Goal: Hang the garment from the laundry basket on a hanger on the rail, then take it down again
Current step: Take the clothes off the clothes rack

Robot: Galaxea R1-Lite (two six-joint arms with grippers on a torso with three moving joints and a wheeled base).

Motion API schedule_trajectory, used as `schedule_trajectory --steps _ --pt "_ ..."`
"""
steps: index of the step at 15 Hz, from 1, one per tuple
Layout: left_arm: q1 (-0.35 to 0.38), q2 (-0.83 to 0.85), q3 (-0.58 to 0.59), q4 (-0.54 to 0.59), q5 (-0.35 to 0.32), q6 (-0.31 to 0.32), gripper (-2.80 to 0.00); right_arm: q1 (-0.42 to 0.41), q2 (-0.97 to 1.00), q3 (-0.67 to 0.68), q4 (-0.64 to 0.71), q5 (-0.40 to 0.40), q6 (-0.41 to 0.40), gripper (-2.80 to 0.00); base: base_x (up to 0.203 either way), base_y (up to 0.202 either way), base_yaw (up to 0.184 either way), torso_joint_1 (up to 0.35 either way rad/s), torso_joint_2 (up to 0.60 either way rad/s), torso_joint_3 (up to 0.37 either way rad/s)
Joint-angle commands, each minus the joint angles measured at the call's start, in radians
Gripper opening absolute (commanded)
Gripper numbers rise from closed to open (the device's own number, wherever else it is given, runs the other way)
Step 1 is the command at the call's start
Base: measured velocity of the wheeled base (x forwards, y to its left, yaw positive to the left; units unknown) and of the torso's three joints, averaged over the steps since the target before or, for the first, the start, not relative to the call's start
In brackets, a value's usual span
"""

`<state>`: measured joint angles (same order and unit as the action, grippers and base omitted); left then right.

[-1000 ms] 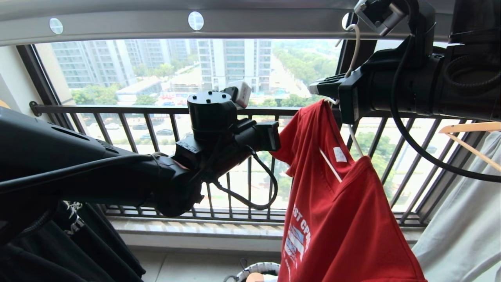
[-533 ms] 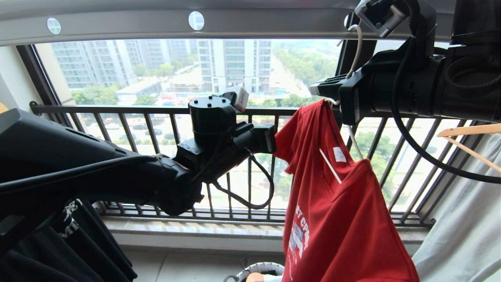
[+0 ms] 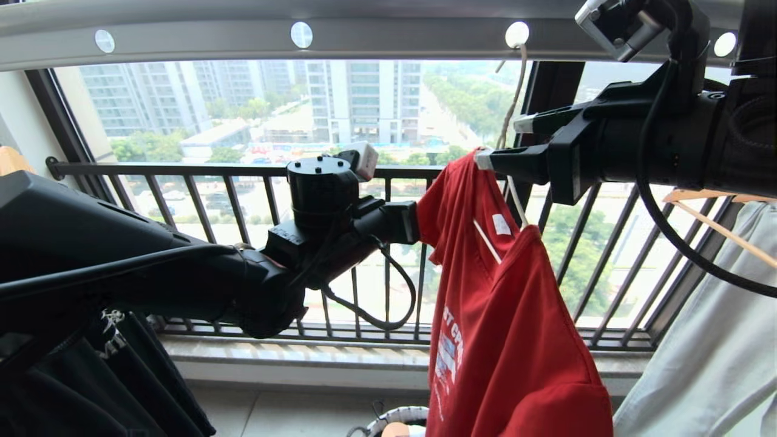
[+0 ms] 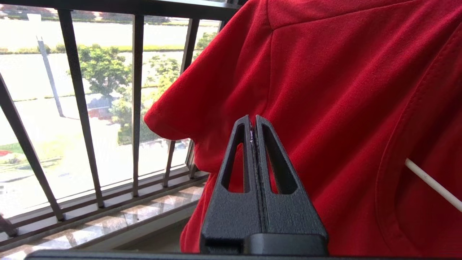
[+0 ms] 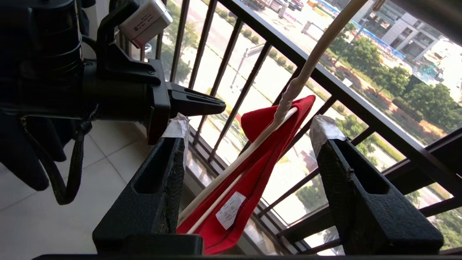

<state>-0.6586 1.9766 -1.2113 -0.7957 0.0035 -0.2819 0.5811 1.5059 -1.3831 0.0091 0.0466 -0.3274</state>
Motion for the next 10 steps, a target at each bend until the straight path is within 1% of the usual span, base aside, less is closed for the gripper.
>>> schedule_trajectory --steps 1,4,6,8,9,10 --pt "0.008 0.008 0.002 -0.003 0.0 -0.003 -2.8 0.0 -0.076 0.053 0.0 0.002 -0.002 0.0 0.0 0.0 0.0 0.0 0.0 0.0" --pt "0.011 0.05 -0.011 -0.005 0.004 -0.003 -2.8 -0.002 -0.159 0.137 0.0 0.004 0.004 0.0 0.0 0.0 0.0 0.0 0.0 0.0" --pt "0.036 0.076 -0.025 -0.006 0.007 -0.005 -2.8 -0.011 -0.217 0.193 -0.001 0.005 0.005 0.0 0.0 0.0 0.0 0.0 0.0 0.0" --pt "0.056 0.098 -0.083 -0.005 0.003 -0.016 -2.8 -0.043 -0.249 0.225 -0.002 0.008 0.004 0.0 0.0 0.0 0.0 0.0 0.0 0.0" --pt "0.059 0.096 -0.088 -0.004 0.0 -0.032 -2.8 -0.05 -0.254 0.228 -0.003 0.012 0.004 -2.8 0.0 0.0 0.0 0.0 0.0 0.0" --pt "0.058 0.085 -0.087 0.001 -0.003 -0.037 -2.8 -0.061 -0.254 0.228 -0.003 0.012 0.005 -2.8 0.0 0.0 0.0 0.0 0.0 0.0"
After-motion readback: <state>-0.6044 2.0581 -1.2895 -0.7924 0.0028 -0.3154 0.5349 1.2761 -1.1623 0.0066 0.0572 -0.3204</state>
